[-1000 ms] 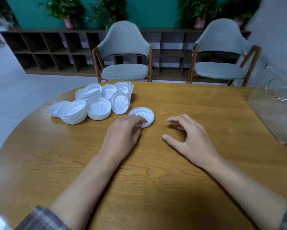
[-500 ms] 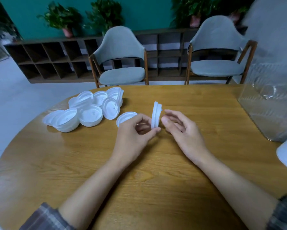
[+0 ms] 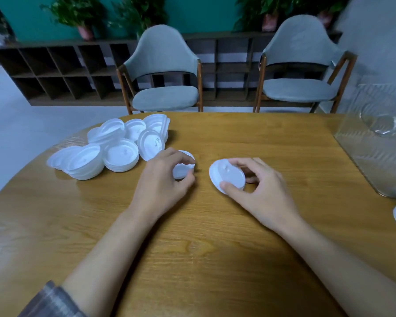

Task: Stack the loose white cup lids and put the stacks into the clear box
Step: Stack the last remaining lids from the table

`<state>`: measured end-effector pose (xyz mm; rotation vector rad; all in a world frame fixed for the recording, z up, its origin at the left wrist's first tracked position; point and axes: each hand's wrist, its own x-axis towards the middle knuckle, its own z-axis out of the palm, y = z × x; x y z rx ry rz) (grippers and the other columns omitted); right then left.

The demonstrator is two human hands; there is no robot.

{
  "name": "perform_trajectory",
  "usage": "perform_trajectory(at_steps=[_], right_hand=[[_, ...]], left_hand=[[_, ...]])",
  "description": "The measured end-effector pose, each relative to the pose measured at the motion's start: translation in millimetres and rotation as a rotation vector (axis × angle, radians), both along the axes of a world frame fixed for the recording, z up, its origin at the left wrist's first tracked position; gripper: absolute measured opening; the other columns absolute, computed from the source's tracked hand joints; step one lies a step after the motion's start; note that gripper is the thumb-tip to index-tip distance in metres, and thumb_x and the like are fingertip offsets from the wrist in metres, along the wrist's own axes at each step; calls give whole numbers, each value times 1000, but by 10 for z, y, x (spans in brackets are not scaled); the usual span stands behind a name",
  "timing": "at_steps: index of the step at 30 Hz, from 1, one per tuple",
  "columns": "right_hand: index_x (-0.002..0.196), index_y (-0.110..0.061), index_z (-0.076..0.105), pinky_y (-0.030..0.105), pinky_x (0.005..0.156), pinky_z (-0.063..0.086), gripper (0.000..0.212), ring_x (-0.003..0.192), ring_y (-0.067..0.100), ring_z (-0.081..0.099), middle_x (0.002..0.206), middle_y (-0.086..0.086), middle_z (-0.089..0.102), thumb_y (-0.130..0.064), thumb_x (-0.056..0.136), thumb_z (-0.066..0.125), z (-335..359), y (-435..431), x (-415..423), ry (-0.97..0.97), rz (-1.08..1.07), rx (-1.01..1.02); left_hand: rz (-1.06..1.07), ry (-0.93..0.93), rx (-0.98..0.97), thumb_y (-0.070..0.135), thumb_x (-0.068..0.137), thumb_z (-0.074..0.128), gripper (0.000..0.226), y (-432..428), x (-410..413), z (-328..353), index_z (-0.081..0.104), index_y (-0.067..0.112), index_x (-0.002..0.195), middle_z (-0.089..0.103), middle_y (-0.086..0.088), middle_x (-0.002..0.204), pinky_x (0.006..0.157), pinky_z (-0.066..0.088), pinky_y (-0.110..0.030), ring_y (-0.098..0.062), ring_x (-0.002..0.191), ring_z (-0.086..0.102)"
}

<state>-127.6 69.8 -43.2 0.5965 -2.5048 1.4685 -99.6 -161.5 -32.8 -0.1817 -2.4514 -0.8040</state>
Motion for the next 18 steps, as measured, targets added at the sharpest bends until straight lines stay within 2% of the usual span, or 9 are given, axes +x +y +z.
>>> perform_trajectory(at_steps=[2,5,10,13,16,18], right_hand=[[124,-28,71,12,99,41,47,111,3,59,118,-19,63,-37,80,84,1,-2,26,67,20,153],[129,-24,71,-1,97,24,52,117,8,52,123,-15,61,-39,81,84,-31,6,31,106,51,271],[136,-25,67,0,100,24,59,124,6,51,130,-18,58,-50,83,78,-36,88,27,93,112,342],[138,-28,65,0,102,23,62,128,1,49,136,-20,55,-53,83,78,-29,151,48,80,121,330],[134,-29,68,1,101,24,59,125,3,51,131,-19,59,-53,82,81,-48,154,24,84,110,309],[132,-28,68,0,99,25,57,122,3,53,128,-19,61,-52,82,82,-61,149,19,85,111,304]], left_hand=[[33,-18,-60,22,84,83,21,-39,-16,-33,76,21,105,67,12,102,84,50,-29,-11,94,65],[47,-41,-156,28,85,84,28,-53,-35,-46,76,20,110,72,7,102,84,53,-41,-19,96,69],[75,-111,-189,18,93,75,23,-41,5,-22,76,27,114,75,12,93,73,45,-29,-12,90,69],[57,-123,-142,15,94,74,27,-28,20,-10,74,28,117,72,15,91,75,51,-32,-9,88,68],[19,-98,-64,9,91,75,36,-10,3,-22,72,26,123,69,14,89,81,56,-37,-7,84,65],[1,-88,14,5,89,75,44,14,1,-24,69,26,127,68,13,88,85,56,-33,-7,84,66]])
